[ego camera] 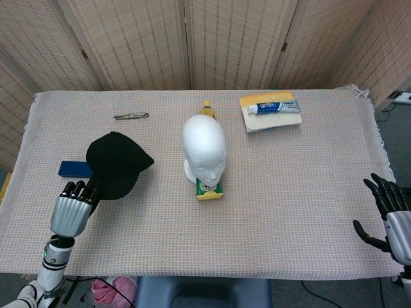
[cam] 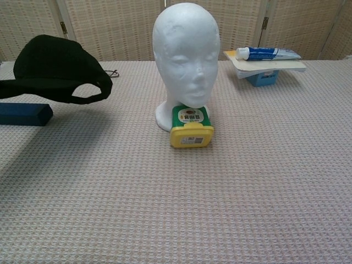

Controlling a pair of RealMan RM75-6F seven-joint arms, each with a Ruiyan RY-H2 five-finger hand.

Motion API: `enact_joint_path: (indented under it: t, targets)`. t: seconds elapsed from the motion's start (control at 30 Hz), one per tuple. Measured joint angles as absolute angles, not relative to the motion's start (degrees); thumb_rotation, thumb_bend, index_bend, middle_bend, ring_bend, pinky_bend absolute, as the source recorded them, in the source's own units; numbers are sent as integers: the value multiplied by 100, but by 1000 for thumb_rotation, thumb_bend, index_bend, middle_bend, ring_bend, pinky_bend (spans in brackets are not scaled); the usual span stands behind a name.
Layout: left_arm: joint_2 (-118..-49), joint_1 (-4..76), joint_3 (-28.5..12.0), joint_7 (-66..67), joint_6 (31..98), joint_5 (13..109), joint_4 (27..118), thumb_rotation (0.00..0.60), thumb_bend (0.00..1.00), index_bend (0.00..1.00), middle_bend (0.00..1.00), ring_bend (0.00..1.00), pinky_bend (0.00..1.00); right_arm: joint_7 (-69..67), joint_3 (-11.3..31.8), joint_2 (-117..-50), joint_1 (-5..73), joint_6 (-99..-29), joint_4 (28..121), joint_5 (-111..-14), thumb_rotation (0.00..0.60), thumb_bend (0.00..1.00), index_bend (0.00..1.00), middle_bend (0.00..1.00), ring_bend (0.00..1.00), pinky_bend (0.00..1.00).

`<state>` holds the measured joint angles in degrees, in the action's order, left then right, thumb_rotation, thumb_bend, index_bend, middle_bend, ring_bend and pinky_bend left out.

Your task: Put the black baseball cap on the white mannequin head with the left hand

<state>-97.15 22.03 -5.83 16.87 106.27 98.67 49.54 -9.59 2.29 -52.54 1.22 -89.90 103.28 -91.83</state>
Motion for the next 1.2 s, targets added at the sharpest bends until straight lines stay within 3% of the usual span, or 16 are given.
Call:
enact_joint_path:
  t: [0.2, 0.5, 1.2]
  targets:
    - [-9433, 2199, -949, 2008, 10956, 9753, 5357, 600, 395, 663, 736, 558, 619, -920, 222, -5265, 126, -8973, 10343, -9187, 600, 268, 0, 0, 0, 0]
    - [-9018, 2341, -1154, 2269, 10977, 9788, 5783, 600, 396, 662, 737, 559, 619, -930, 235, -5266, 116, -9006, 10333, -9181, 600, 268, 0, 0, 0, 0]
    - [-7767, 3255, -1570, 3623, 9943, 10391, 7569, 600, 395, 660, 737, 559, 619, -888, 263, -5284, 143, -8913, 10372, -9060, 600, 268, 0, 0, 0, 0]
